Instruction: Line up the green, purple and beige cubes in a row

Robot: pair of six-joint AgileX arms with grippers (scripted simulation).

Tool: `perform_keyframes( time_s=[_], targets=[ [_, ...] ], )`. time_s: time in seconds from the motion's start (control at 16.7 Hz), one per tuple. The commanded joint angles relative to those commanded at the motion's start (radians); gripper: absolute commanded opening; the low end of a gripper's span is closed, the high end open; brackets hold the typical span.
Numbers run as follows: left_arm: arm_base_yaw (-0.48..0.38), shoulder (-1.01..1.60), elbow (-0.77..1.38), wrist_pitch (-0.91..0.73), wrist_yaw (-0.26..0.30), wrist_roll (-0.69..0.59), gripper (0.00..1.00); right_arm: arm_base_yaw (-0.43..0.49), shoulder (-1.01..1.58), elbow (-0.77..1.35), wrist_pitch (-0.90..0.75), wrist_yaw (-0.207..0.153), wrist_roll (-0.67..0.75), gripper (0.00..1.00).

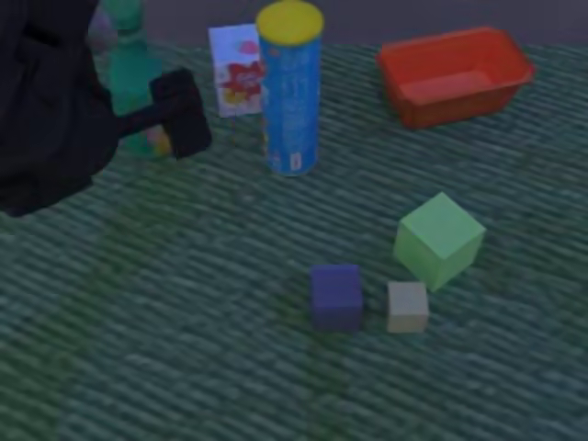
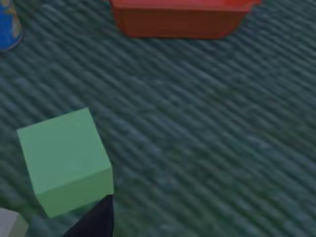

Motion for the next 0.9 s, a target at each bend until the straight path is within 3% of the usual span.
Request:
perform_keyframes(
  time_s=[0.48, 0.9],
  targets=[
    [0.285, -0.844, -0.731, 0.441, 0.006, 0.327, 1.0, 0.146, 0.846, 0.623, -0.44, -0.003, -0.081, 1.0],
    [0.42, -1.288, -1.107, 0.722, 0.027, 0.588, 1.0, 0.232, 1.268, 1.009, -0.673, -0.001, -0.13, 1.0]
  ],
)
